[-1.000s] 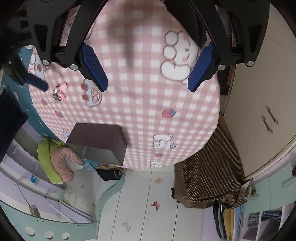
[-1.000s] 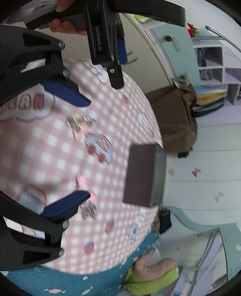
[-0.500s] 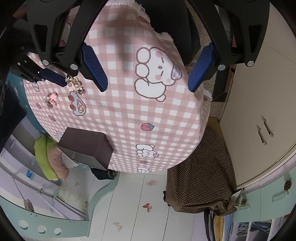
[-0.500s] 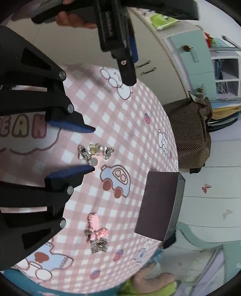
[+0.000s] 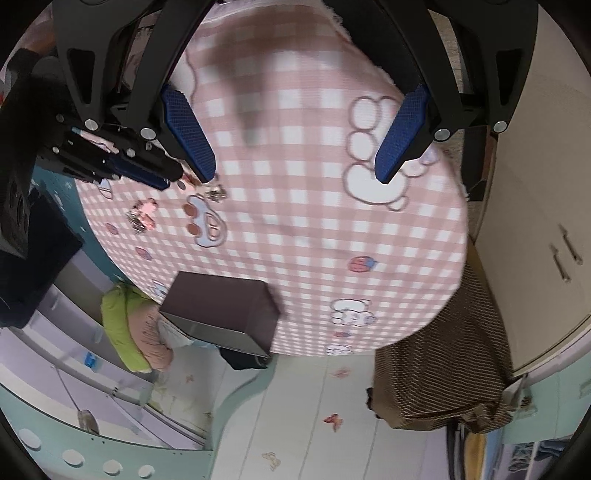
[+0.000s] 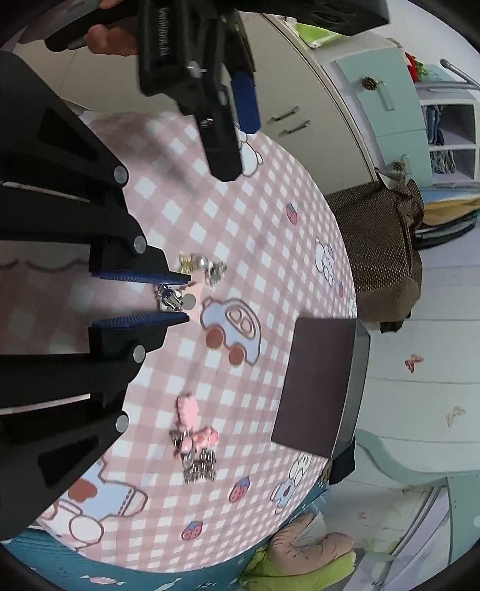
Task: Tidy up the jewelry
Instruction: 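Grasp a silver earring with the right tool while the left tool grasps a pearl earring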
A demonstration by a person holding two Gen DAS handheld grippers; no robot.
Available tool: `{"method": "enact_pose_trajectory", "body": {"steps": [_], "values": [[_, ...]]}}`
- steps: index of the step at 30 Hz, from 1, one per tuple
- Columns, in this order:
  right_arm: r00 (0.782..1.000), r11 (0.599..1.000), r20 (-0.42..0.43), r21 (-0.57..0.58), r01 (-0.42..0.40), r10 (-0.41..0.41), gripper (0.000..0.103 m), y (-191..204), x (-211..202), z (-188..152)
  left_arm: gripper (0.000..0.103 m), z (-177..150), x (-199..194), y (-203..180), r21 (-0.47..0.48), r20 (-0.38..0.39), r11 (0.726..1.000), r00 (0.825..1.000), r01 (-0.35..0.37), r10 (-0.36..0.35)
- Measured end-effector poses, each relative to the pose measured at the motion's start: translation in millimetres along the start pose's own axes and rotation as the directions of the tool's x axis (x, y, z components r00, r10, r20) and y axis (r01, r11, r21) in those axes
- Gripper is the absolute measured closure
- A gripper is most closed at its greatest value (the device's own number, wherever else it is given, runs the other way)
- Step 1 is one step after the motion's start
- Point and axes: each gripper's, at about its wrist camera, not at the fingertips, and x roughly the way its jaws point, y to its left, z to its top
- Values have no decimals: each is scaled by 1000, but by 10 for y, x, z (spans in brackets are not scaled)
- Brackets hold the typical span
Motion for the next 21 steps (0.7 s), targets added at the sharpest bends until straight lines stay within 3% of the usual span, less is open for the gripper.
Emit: {"method": "enact_pose_trajectory", "body": {"steps": [4, 13, 16, 18, 20, 21], "values": [[999, 999, 32, 30, 24, -25, 89, -134, -111, 34, 16, 15, 95, -111, 16, -22, 999, 999, 33, -33], [997, 995, 50, 91, 48, -53, 89, -446, -207, 29, 40, 72, 369, -307, 14, -78, 994, 991, 109, -107], [998, 994, 48, 98, 43, -48, 89, -494, -198, 23, 51, 89, 409, -355, 16, -90, 993, 989, 118, -117], [998, 994, 47, 102, 37, -42, 89, -513, -190, 18, 69, 83, 434, -406, 28, -106, 991, 986, 134, -130], [998, 994, 46, 108, 31, -36, 89, -528, -174, 12, 75, 66, 443, -465, 62, -107, 991, 988, 117, -110], [998, 994, 45, 109, 27, -32, 89, -537, -168, 14, 85, 60, 453, -499, 79, -113, 990, 988, 114, -105]]}}
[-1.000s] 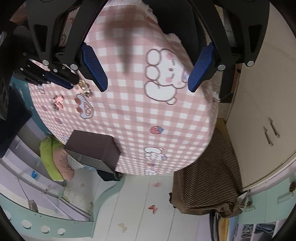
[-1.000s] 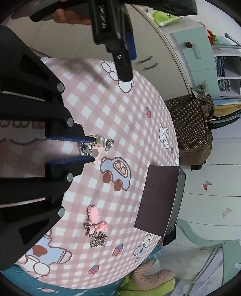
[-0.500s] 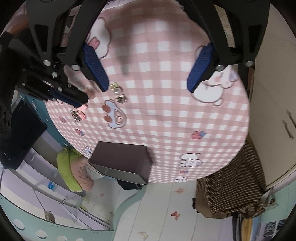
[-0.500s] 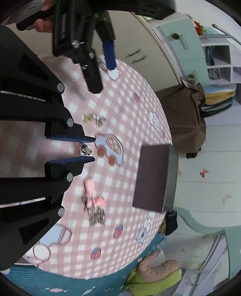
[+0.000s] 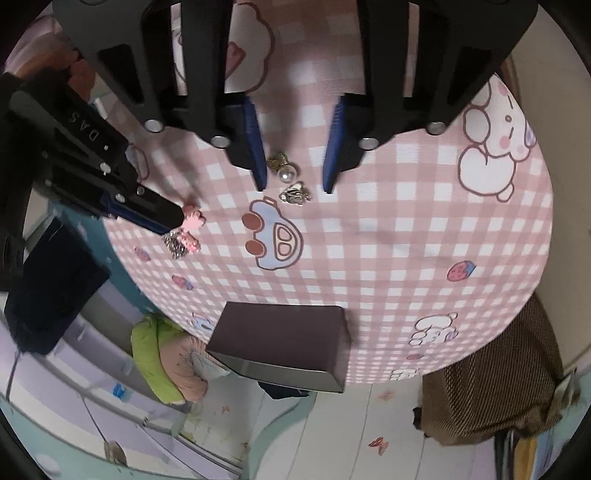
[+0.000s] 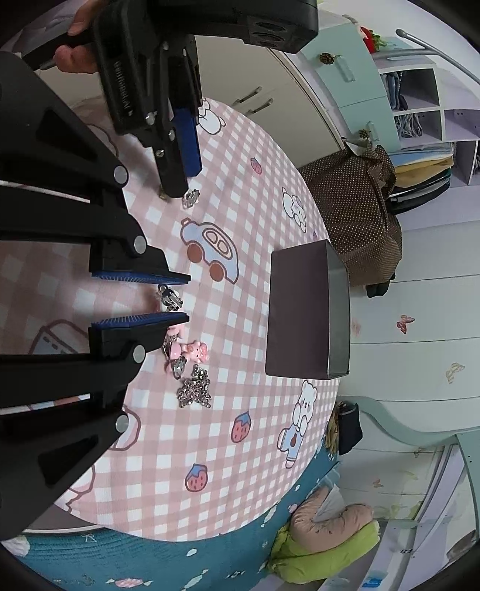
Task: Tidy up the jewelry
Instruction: 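Grasp a silver earring with the right tool while the left tool grasps a pearl earring, then carry both earrings into the grey box and open both tools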
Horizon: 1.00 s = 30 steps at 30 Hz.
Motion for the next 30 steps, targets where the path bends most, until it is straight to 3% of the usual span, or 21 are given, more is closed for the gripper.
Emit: {"method": "enact_pose_trajectory", "body": {"steps": [2, 14, 30], "values": [[1000, 1000, -4, 4, -5, 5, 89, -17, 12, -6, 92, 1, 22, -36, 7, -12, 1000, 1000, 15, -14], [1000, 1000, 7, 14, -11, 11, 89, -74, -20, 14, 92, 32, 15, -81, 14, -2, 1000, 1000, -19, 19], [997, 1000, 81, -1, -1, 1, 89, -102, -75, 290, 92, 375, -159, -165, 32, 119, 998, 991, -60, 56]]}}
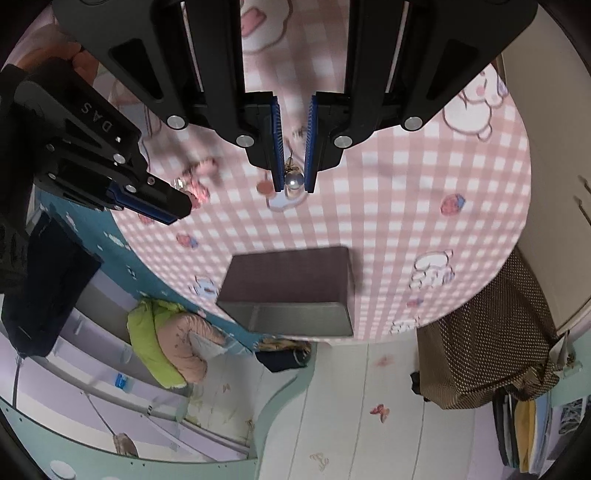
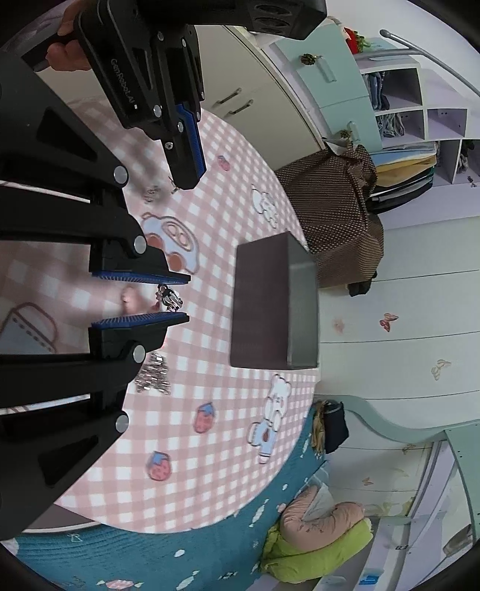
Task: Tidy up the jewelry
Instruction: 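Carry both earrings into the grey box and open both tools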
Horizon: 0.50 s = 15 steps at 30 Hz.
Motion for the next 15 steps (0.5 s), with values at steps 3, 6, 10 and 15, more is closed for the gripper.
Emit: {"method": "enact_pose_trajectory", "body": {"steps": [3, 6, 10, 15], "values": [[1000, 1000, 22, -11, -3, 3, 89, -4, 4, 111, 92, 112, 22, -1, 9, 24, 1000, 1000, -15, 14], [999, 1000, 53, -20, -2, 3, 89, -17, 5, 233, 92, 253, 42, 6, 16, 52, 1000, 998, -21, 20], [996, 1000, 93, -13, 8, -7, 89, -64, 19, 417, 92, 446, 53, 22, 15, 94, 1000, 995, -22, 20], [990, 1000, 143, -10, 13, -12, 89, -159, 49, 645, 92, 660, 73, 9, 26, 137, 999, 990, -20, 17]]}}
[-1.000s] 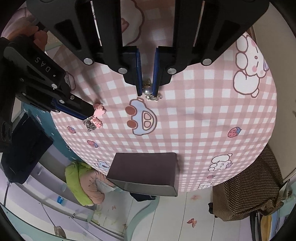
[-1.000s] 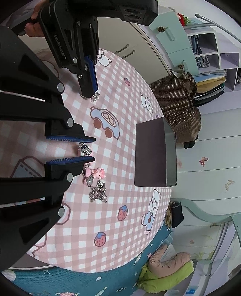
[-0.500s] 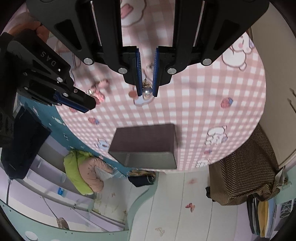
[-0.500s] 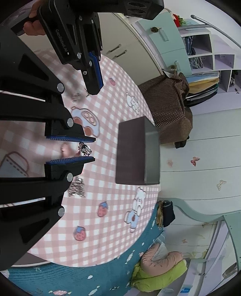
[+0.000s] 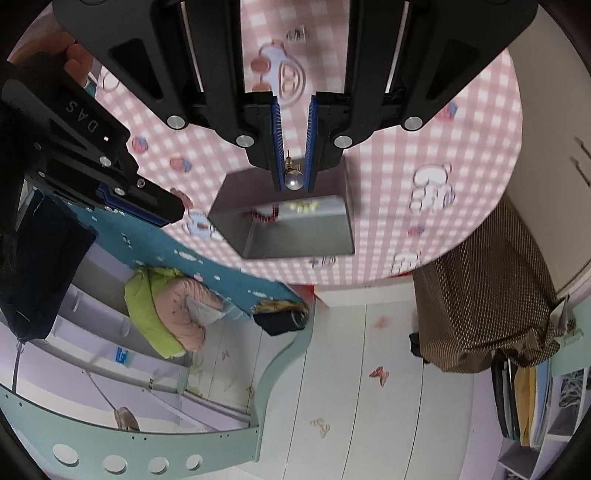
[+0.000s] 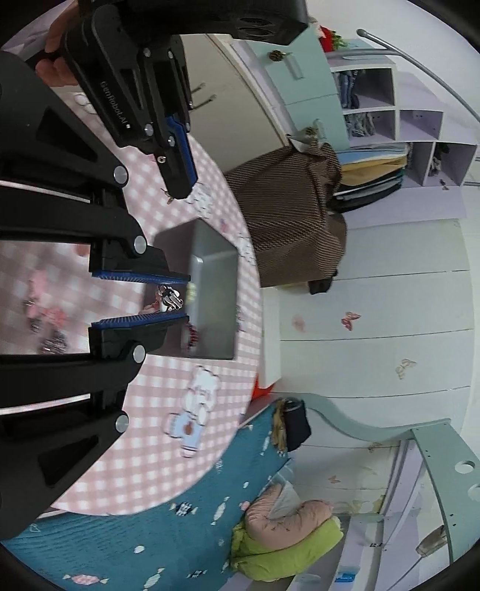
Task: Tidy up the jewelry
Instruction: 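Carry both earrings into the grey box and open both tools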
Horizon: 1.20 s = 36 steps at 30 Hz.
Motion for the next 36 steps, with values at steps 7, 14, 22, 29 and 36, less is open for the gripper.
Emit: {"method": "enact_pose_trajectory", "body": {"steps": [7, 14, 22, 29, 36], "values": [[1000, 1000, 29, 20, 9, -9, 89, -132, 204, 156, 92, 241, 149, -19, 12, 38, 1000, 999, 19, -19], [1000, 999, 2, 40, 7, -7, 89, -218, 497, 193, 92, 399, 394, 61, -3, 46, 1000, 999, 29, -29], [1000, 997, -21, 71, 2, 0, 89, -295, 629, 156, 92, 447, 664, 177, -32, 20, 998, 999, 49, -48], [1000, 997, -22, 72, 3, -1, 89, -305, 648, 173, 74, 436, 797, 252, -63, -12, 998, 999, 30, -30], [1000, 998, -18, 55, -15, 16, 89, -271, 667, 223, 61, 394, 718, 273, -63, -7, 998, 1000, 17, -17]]}}
